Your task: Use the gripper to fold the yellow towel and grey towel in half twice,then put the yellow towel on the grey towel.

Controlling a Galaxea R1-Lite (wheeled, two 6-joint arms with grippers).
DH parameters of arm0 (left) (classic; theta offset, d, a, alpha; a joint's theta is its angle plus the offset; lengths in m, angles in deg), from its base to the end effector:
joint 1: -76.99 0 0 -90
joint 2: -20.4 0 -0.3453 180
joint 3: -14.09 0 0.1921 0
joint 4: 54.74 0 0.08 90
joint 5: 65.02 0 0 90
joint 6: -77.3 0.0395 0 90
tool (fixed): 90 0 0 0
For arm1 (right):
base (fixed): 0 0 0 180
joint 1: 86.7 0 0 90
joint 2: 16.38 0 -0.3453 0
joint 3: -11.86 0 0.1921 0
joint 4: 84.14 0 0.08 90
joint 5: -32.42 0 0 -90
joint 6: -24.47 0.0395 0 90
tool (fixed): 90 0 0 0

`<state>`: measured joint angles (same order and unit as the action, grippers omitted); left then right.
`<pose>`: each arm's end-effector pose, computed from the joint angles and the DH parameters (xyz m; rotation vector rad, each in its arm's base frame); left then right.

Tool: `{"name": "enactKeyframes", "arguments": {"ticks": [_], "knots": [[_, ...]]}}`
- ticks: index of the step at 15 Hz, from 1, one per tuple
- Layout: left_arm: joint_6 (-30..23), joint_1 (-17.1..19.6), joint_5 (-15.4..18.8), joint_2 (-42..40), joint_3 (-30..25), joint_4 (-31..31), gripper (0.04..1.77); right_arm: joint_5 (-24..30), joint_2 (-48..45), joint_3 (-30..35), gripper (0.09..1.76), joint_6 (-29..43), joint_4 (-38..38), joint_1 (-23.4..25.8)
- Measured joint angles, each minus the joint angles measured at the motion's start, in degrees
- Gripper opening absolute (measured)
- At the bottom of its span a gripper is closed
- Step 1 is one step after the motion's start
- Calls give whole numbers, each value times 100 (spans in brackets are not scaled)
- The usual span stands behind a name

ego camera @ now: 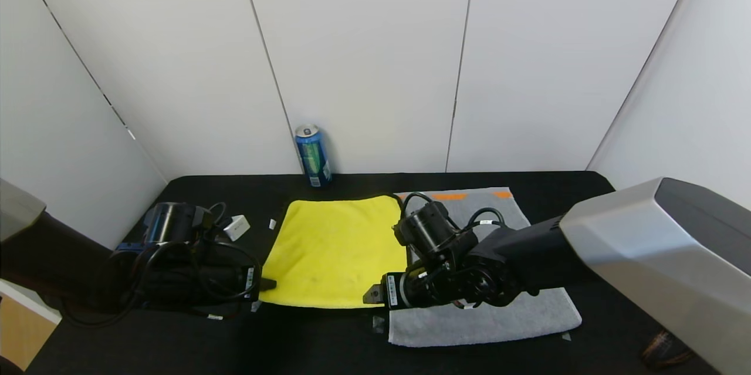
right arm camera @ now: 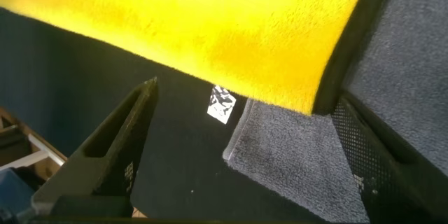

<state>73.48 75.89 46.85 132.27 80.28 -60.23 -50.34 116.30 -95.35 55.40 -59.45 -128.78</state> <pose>0.3356 -0.0212 0.0921 -0.2235 0.8970 -0.3445 0.3558 0.3280 0.0797 0.2064 1.0419 0.5445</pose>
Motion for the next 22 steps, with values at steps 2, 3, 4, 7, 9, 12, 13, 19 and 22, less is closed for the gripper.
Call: {"name": "enactKeyframes", "arguments": {"ticks": [2, 3, 4, 7, 9, 12, 13, 19, 22], "knots": [[0, -2, 2, 0, 0, 0, 14, -122, 37, -27, 171, 0, 0, -6], [0, -2, 2, 0, 0, 0, 14, -145, 54, -35, 171, 0, 4, -15], [0, -2, 7, 0, -9, -2, 14, -150, 63, -44, 150, -2, 6, -15], [4, -5, 10, 9, -13, 0, 14, -155, 80, -48, 105, 0, 1, -15], [4, -5, 11, 12, -16, 2, 14, -161, 84, -48, 84, 2, 0, -17], [6, -11, 10, 20, -22, 7, 14, -232, 94, -59, 11, 11, -5, -17], [6, -13, 11, 20, -22, 5, 14, -268, 100, -61, 11, 13, -2, -17], [6, -13, 11, 17, -29, 5, 14, -319, 116, -63, 11, 38, -7, -26], [6, -13, 10, -18, -41, 5, 14, -315, 80, -55, 11, 255, -5, -33]]}}
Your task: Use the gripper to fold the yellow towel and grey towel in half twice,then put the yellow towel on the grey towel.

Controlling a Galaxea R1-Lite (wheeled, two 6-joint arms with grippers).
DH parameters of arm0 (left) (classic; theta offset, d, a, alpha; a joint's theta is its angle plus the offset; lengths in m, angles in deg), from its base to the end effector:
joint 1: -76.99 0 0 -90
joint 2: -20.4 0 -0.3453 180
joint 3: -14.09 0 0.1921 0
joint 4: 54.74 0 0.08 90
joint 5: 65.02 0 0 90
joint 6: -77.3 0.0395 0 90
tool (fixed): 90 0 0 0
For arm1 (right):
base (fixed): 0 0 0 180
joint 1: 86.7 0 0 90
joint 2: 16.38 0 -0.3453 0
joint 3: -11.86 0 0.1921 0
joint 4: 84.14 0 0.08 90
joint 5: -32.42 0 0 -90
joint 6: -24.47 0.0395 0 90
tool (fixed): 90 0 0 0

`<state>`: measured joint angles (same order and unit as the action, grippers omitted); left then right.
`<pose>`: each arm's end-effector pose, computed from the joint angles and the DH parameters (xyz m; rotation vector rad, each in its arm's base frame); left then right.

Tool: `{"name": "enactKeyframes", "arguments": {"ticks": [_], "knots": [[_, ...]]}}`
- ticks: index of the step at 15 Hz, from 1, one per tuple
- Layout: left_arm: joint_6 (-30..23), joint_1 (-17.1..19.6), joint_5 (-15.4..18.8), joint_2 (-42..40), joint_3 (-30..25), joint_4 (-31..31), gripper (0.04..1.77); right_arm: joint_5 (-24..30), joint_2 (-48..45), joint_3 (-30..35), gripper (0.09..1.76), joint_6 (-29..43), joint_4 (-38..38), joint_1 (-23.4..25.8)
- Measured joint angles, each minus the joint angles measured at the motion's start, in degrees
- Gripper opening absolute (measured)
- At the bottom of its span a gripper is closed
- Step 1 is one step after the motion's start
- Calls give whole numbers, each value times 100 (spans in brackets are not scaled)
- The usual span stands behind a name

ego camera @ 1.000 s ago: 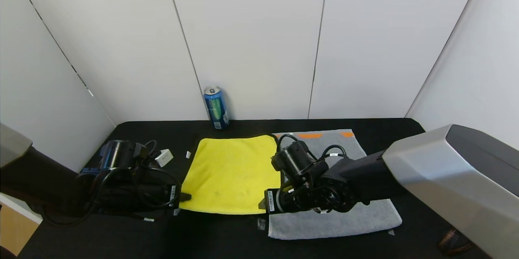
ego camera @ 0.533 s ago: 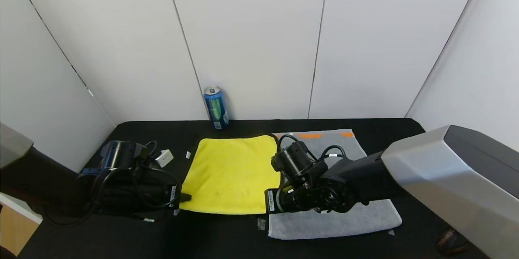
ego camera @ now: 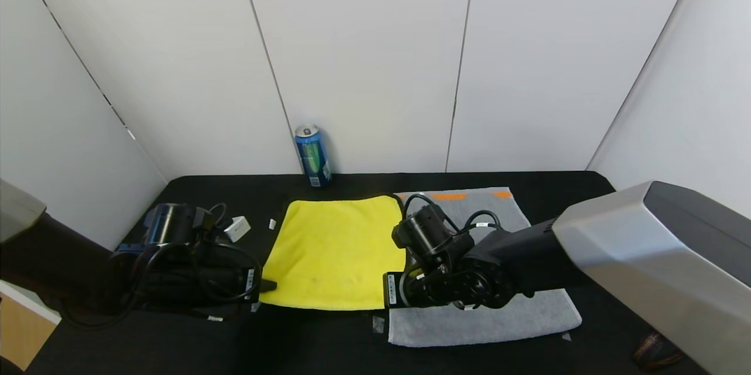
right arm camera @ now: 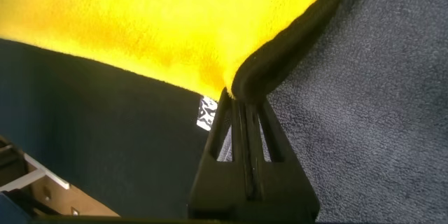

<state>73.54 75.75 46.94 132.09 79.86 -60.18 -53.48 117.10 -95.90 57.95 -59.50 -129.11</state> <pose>0.3337 -0.0220 0.0918 -0.2227 0.9004 -0.3483 0.3575 0.3304 0.0752 0.2239 1.0325 0.4792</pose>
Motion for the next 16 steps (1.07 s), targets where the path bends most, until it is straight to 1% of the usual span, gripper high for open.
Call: {"name": "enactKeyframes", "arguments": {"ticks": [3, 8, 12, 16], "knots": [[2, 9, -10, -166, -105, -5, 14, -2, -146, 11, 11, 10, 6, -59], [10, 44, -65, -784, -449, -13, 14, -7, -617, 124, 11, 115, 35, -310], [-15, 44, -93, -1300, -647, -66, 14, -90, -962, 190, 11, 191, 295, -439], [-17, 44, -95, -1770, -901, -88, 14, -150, -1345, 466, 11, 218, 295, -463]]}}
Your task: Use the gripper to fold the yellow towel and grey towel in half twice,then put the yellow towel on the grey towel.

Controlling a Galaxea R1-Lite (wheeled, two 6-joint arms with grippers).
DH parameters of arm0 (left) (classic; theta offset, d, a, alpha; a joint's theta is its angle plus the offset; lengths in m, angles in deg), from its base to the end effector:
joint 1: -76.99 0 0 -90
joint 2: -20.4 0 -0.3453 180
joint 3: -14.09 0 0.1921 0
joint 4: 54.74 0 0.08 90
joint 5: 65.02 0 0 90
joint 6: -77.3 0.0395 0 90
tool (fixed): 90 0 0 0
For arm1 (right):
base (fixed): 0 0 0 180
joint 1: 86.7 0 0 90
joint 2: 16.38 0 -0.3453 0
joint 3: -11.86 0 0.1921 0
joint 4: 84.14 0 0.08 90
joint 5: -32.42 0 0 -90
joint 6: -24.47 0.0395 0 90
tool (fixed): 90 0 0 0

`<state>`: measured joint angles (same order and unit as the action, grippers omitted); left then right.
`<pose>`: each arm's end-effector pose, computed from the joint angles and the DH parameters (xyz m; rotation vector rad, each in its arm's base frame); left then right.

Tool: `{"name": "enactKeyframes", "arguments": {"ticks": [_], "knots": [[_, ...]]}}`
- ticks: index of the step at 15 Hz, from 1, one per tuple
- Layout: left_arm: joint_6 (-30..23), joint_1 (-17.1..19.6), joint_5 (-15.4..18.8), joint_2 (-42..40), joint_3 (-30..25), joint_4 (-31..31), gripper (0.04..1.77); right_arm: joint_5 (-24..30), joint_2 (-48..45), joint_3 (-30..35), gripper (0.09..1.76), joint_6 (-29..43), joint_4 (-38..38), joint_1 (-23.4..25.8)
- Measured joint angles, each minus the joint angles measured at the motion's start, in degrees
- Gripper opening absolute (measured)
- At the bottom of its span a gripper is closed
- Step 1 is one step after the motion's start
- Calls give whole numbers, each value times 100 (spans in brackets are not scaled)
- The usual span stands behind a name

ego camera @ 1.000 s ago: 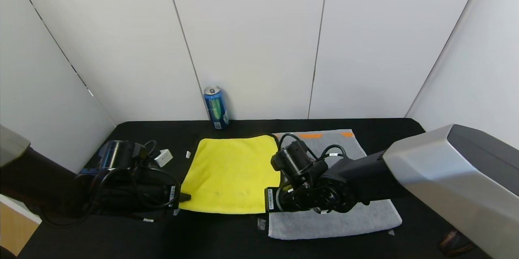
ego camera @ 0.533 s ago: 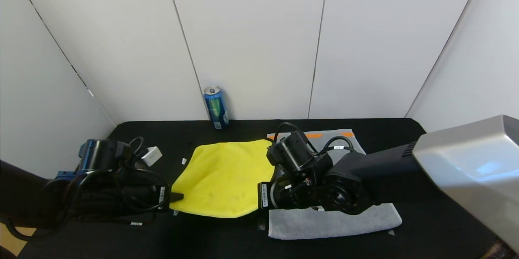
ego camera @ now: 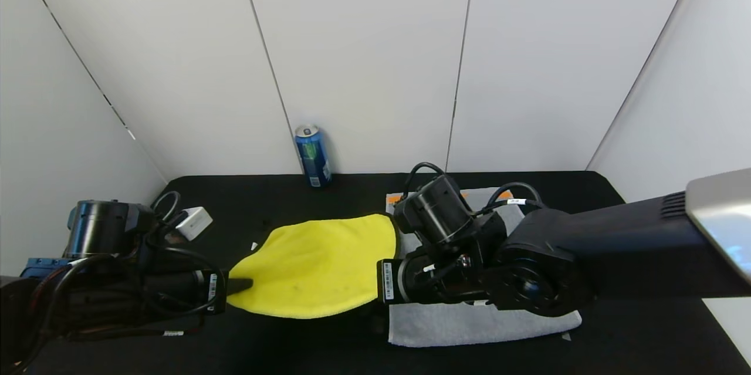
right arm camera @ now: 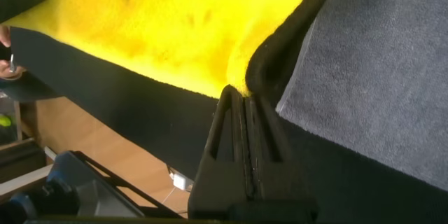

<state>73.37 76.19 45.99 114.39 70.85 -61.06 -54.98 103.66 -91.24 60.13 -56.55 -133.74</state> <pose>0.2615 -0.0178 0.1477 -0.1987 0.7654 -0.3364 0.2998 0.3245 0.1592 0.2550 0.9561 0.5540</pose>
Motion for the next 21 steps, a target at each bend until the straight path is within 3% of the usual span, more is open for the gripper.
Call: {"name": "enactKeyframes", "arguments": {"ticks": [8, 21], "knots": [[-5, 41, 16, -184, -234, 46, 14, 24, -235, 113, 11, 148, -66, -28], [0, 156, -11, 1064, 830, 63, 14, 63, 623, -1039, 11, -24, 0, 503]]}}
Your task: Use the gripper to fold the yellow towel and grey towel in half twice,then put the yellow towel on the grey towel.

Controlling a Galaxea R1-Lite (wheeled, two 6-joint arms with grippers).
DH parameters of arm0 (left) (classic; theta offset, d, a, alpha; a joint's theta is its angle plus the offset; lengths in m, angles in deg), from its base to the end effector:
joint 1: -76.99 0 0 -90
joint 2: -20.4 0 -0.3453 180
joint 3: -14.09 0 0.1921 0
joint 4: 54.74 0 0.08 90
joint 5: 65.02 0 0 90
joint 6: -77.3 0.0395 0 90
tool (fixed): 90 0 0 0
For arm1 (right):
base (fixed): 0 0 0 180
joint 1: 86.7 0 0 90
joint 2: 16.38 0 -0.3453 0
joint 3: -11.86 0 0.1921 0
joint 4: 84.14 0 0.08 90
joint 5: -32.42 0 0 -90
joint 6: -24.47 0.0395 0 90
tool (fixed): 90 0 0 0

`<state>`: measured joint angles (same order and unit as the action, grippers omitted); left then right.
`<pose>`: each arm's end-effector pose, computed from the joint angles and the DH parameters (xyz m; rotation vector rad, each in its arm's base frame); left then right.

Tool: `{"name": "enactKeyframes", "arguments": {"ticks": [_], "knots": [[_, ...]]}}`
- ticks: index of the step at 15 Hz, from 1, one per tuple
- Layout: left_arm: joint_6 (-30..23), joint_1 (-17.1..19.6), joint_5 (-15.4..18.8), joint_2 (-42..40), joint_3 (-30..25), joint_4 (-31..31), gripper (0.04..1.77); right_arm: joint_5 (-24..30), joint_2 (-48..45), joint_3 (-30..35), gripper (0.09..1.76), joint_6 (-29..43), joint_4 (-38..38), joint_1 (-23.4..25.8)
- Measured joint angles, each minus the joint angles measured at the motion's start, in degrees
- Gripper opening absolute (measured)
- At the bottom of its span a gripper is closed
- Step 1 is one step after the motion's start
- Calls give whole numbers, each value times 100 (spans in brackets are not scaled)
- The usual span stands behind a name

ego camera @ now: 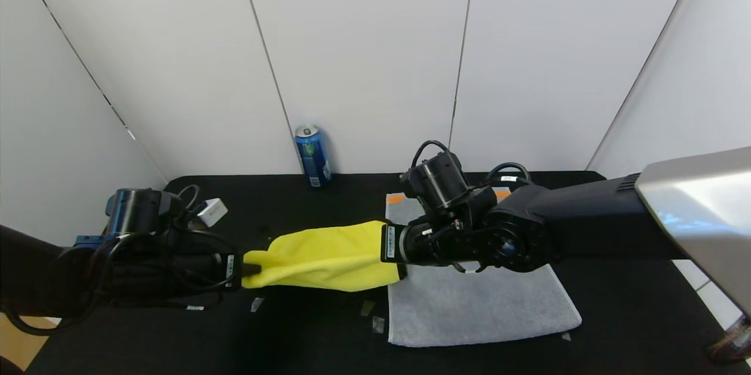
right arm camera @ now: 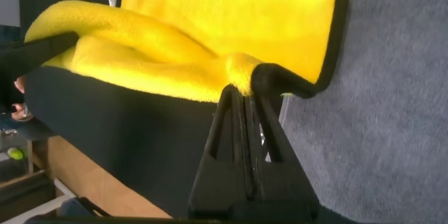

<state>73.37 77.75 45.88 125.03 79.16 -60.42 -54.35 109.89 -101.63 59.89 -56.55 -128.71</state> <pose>0.3178 -0.0099 0.1288 -0.2135 0.7911 -0.3064 0.3571 0.3246 0.1585 0.3241 0.8812 0.5139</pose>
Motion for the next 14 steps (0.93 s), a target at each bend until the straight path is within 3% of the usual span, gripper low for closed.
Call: {"name": "enactKeyframes", "arguments": {"ticks": [7, 14], "knots": [[44, -41, -57, 413, 488, 2, 14, 5, 510, -507, 11, -162, -24, 161], [49, -61, -57, 573, 590, 16, 14, 11, 829, -839, 11, -424, -7, 202]]}}
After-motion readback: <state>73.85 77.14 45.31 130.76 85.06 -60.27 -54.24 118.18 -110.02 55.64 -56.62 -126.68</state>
